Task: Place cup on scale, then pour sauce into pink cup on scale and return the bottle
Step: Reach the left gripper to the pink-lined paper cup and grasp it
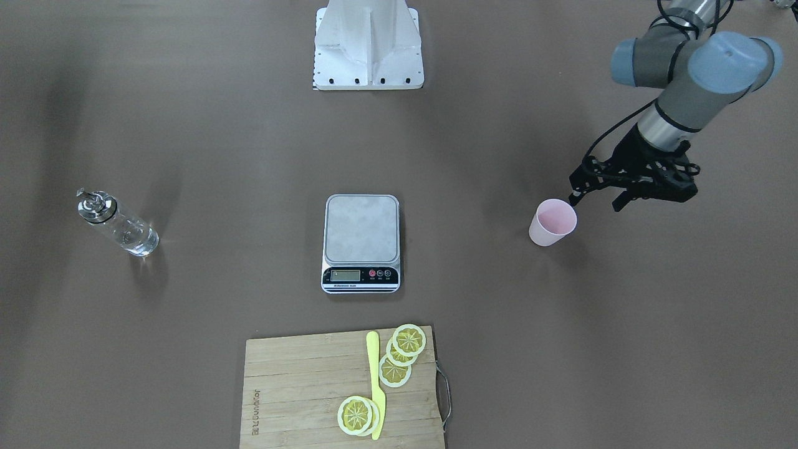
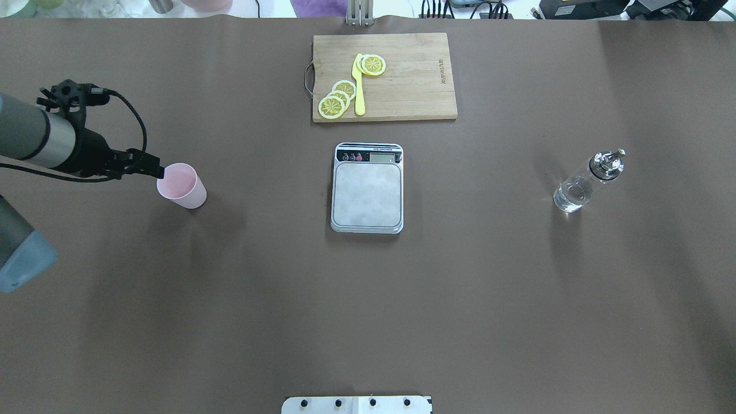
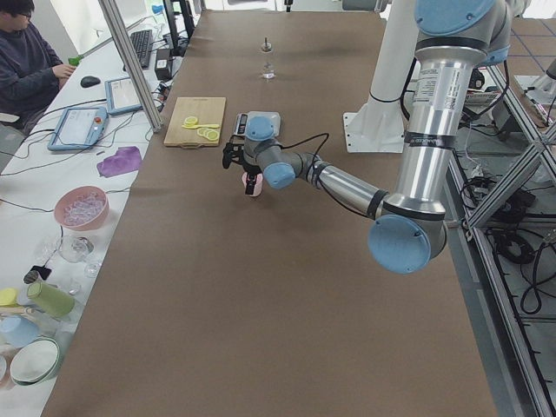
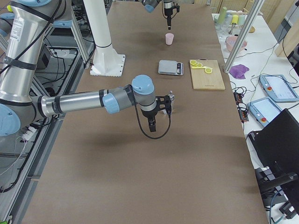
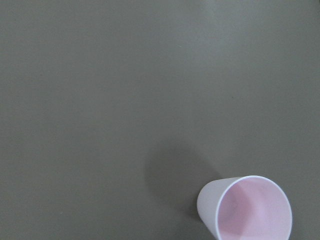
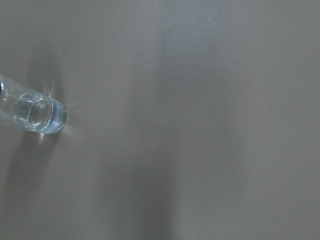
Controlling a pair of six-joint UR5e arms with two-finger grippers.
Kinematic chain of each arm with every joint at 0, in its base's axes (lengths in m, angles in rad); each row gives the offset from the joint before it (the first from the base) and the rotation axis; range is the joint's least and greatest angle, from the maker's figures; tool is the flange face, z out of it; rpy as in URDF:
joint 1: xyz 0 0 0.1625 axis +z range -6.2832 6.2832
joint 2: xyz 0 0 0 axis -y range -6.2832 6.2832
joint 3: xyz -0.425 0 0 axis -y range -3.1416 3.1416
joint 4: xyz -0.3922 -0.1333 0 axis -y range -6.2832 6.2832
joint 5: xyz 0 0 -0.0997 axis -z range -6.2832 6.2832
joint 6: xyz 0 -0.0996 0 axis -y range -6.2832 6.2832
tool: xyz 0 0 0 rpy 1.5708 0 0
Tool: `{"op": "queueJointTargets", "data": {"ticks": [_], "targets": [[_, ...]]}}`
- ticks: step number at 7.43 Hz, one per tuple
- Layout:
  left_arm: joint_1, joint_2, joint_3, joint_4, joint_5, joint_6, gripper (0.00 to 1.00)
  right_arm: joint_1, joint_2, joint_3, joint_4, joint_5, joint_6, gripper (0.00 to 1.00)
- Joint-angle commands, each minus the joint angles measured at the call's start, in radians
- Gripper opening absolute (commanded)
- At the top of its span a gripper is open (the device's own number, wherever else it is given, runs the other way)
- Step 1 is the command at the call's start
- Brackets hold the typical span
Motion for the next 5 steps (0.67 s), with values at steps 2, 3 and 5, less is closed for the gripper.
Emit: {"op": "queueJointTargets", "data": {"ticks": [2, 3, 5], "targets": [[0.035, -0.028, 0.033, -0.003, 0.038, -0.015, 0.73, -0.002, 0.000, 0.000, 0.001, -0.001, 0.002, 0.99], [0.035, -0.028, 0.036, -0.003, 0.038, -0.009, 0.61, -0.002, 0.000, 0.000, 0.001, -0.001, 0.002, 0.99], [0.037, -0.029, 0.036, -0.003, 0.038, -0.009, 0.51, -0.002, 0.000, 0.000, 0.001, -0.003, 0.002, 0.99]]}}
